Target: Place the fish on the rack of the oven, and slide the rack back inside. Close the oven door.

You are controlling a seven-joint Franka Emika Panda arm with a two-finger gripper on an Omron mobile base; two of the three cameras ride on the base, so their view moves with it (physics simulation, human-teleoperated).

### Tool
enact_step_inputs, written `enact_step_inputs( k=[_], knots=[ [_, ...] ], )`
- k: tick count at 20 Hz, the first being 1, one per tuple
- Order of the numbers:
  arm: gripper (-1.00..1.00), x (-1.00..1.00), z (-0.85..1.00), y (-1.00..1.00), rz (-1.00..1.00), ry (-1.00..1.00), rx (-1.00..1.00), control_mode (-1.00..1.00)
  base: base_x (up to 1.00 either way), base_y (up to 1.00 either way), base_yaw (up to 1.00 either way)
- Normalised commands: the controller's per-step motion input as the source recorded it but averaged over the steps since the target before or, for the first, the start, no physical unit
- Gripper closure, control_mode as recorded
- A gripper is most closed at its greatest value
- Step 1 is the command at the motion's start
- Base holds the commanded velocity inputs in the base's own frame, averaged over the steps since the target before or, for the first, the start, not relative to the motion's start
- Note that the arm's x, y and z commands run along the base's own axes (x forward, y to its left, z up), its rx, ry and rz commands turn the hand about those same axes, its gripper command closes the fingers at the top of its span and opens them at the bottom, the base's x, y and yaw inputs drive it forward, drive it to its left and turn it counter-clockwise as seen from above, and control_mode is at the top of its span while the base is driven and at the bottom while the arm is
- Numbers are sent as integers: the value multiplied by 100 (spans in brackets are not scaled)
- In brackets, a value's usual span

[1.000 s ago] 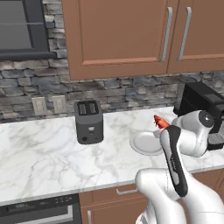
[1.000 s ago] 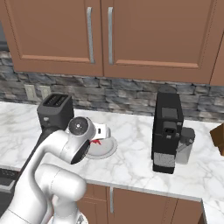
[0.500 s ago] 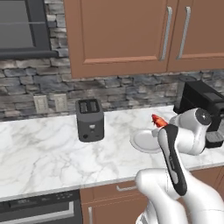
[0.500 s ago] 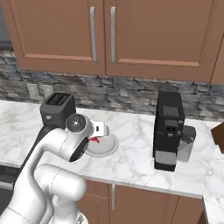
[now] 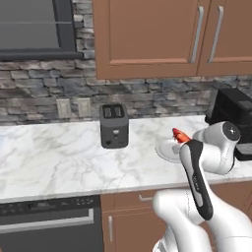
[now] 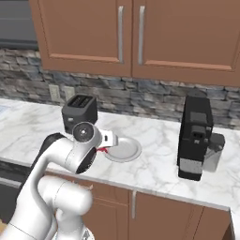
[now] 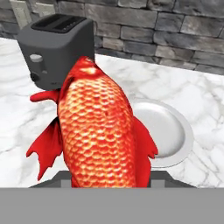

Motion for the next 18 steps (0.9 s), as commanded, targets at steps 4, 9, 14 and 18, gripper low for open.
enact_step_inputs(
  k=[4,9,14,18],
  knots=[
    [100,0,0,0,0,0,0,100,-9,3,35],
    [100,0,0,0,0,0,0,100,-47,7,33],
    [100,0,0,0,0,0,0,100,-97,25,29],
    [100,0,0,0,0,0,0,100,-100,31,23]
  ],
)
